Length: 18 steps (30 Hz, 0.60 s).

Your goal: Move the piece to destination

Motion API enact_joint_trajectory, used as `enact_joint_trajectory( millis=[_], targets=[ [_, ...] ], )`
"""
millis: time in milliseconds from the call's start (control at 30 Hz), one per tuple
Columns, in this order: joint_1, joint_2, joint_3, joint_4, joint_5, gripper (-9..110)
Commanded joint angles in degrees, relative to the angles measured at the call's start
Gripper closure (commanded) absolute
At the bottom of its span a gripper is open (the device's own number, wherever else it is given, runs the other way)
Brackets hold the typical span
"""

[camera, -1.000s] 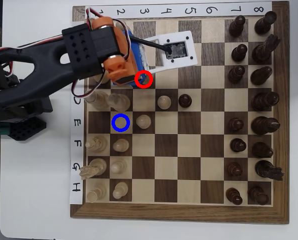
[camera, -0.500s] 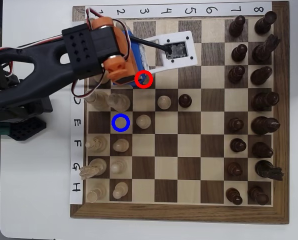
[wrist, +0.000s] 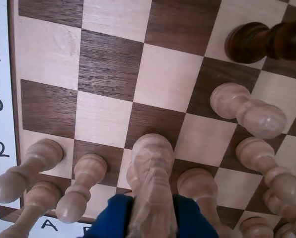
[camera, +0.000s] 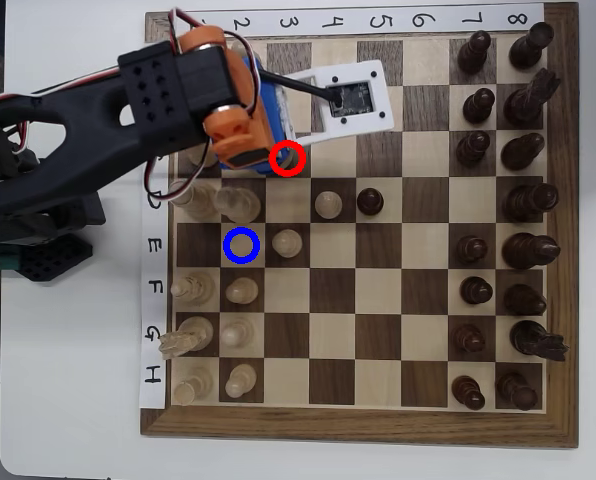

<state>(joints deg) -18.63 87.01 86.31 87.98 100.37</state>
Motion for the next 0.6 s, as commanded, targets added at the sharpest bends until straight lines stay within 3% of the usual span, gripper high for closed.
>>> enact_joint_trajectory(
  millis=[0, 567],
  targets=[
    [1.5, 11.5, -18.6, 6.2, 32.3, 101],
    [2.8, 12.1, -42.6, 10.7, 33.0, 101]
  ],
)
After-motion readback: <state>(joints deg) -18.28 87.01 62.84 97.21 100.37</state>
